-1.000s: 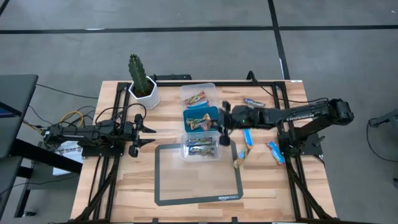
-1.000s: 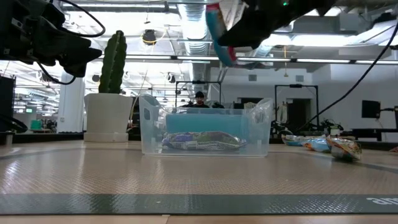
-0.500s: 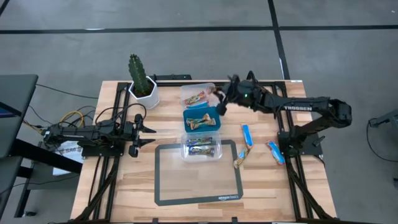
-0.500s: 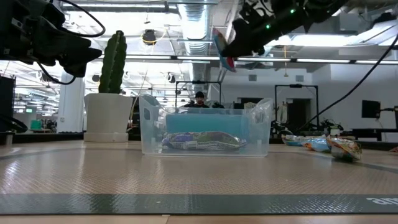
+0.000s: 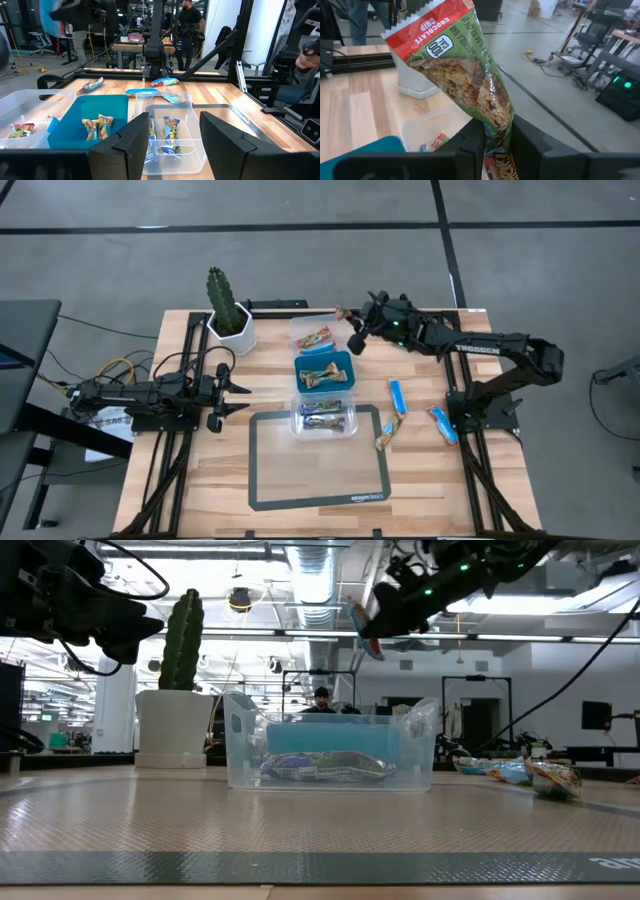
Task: Pick and place Granola Bars by type
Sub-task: Put the red granola bar into the top transparent bin, then put the blue granola bar into the bottom transparent bin
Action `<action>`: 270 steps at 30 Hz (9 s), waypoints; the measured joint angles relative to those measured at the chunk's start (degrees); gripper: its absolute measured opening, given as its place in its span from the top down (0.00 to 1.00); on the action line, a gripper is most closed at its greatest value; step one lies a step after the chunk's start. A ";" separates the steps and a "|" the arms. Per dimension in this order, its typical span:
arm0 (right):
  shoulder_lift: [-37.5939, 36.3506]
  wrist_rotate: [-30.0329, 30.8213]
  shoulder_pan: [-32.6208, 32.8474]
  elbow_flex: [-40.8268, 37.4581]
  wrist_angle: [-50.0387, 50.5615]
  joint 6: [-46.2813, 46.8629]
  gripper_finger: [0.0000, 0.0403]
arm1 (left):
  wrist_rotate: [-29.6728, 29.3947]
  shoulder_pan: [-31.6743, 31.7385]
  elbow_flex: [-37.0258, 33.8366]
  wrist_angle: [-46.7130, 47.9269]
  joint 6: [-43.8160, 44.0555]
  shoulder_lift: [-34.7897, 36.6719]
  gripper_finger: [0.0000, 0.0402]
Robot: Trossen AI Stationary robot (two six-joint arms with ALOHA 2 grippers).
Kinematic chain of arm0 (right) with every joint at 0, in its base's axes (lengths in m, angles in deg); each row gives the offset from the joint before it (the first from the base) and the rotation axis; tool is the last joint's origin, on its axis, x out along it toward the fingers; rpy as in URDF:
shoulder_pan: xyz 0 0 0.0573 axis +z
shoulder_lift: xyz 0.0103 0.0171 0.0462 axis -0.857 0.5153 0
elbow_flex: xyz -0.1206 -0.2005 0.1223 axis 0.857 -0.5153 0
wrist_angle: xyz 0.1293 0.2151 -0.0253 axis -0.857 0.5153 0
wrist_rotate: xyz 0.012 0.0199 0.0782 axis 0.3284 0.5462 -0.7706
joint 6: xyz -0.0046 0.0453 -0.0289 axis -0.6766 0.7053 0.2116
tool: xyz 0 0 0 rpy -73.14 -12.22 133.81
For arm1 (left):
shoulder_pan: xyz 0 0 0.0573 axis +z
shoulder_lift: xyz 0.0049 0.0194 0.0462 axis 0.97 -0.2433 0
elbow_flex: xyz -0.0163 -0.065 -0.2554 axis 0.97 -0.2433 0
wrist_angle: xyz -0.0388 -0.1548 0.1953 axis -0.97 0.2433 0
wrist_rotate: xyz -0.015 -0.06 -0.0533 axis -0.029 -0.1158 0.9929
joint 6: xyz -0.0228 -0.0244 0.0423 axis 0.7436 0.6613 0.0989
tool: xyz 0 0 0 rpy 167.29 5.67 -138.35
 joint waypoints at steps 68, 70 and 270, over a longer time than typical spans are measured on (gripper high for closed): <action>27.78 3.20 6.67 42.06 64.52 -4.86 0.56 | 0.07 0.00 0.00 0.00 0.00 0.02 0.58; 26.11 3.19 8.01 42.10 68.67 -1.31 0.56 | 0.03 0.00 0.00 0.00 0.01 0.00 0.58; 35.89 -0.33 32.87 44.90 69.91 11.57 0.91 | 0.00 0.00 0.00 0.00 0.02 0.00 0.58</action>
